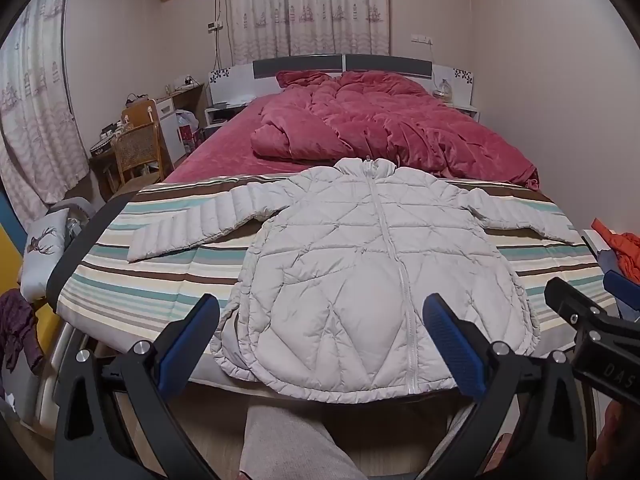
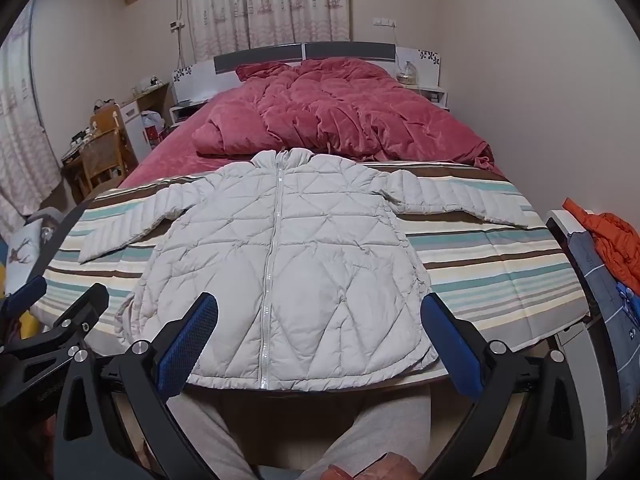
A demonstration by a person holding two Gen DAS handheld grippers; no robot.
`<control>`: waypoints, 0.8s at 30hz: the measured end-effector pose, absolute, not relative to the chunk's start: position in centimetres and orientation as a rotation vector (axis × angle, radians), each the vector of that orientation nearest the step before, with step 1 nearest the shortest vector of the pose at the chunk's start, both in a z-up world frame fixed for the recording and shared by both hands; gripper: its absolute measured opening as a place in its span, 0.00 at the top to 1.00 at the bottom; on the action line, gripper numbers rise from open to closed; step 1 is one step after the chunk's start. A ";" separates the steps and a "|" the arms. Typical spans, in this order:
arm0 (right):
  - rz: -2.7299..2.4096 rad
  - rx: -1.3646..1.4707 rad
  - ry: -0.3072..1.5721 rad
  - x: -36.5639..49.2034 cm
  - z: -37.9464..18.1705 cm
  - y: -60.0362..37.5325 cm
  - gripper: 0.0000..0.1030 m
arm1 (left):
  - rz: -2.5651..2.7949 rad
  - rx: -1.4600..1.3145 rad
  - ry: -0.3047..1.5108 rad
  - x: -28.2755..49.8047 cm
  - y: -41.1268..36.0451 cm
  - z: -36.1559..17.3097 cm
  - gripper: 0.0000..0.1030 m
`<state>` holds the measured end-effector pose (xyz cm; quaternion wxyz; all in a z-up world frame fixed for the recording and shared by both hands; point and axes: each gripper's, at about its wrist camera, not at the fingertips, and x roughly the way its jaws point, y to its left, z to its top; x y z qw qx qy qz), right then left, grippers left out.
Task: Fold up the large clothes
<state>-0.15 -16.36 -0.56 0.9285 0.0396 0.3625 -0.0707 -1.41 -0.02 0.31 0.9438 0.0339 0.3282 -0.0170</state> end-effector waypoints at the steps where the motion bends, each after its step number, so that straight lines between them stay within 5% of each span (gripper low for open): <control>1: -0.141 0.084 0.748 -0.1 -1.0 -16.4 0.03 | -0.031 0.063 0.703 0.3 -0.2 -0.9 0.02; 24: -0.137 0.095 0.758 -0.1 -0.9 -16.4 0.03 | -0.033 0.059 0.711 0.4 -0.3 -0.7 0.02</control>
